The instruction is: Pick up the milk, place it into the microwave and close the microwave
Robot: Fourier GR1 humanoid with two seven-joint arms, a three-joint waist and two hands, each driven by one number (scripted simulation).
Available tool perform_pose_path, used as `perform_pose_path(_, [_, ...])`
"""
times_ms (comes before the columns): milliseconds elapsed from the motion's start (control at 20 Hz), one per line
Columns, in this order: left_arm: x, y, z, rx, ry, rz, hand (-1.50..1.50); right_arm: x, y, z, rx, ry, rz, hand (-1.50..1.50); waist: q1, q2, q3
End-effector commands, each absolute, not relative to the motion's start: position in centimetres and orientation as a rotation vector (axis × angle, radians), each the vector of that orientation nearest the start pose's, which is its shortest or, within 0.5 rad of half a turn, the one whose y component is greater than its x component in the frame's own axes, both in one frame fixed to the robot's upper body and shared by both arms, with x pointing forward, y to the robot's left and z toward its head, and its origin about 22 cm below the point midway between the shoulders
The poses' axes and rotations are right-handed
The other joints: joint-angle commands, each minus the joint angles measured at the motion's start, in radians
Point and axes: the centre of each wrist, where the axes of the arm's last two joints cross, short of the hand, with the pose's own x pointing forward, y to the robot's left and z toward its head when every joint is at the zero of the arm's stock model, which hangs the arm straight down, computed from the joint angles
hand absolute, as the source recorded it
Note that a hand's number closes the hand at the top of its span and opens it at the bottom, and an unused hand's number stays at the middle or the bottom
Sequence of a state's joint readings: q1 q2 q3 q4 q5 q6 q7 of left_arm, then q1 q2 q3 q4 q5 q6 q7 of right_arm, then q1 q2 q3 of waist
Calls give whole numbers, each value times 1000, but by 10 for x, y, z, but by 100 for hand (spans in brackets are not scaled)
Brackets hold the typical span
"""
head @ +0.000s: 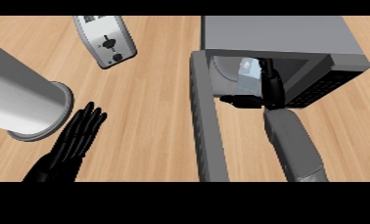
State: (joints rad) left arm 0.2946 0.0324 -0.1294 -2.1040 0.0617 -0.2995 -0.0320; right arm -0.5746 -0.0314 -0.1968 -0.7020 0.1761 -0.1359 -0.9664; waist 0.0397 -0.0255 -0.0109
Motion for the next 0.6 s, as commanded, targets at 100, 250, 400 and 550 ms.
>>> perform_pose_path(100, [180, 215, 64, -347, -1791, -396, 150, 357, -222, -63, -58, -1905, 124, -150, -28, 43, 12])
perform_pose_path(250, [193, 204, 67, -326, -1806, -465, 150, 357, -225, -64, -29, -1888, 117, -150, -33, 35, 12])
perform_pose_path(400, [198, 196, 49, -353, -1755, -484, 150, 353, -235, -61, -21, -1886, 124, -150, -41, 26, 11])
perform_pose_path(550, [210, 170, 38, -349, -1722, -487, 150, 329, -254, -70, 21, -1872, 110, -150, -53, 23, 10])
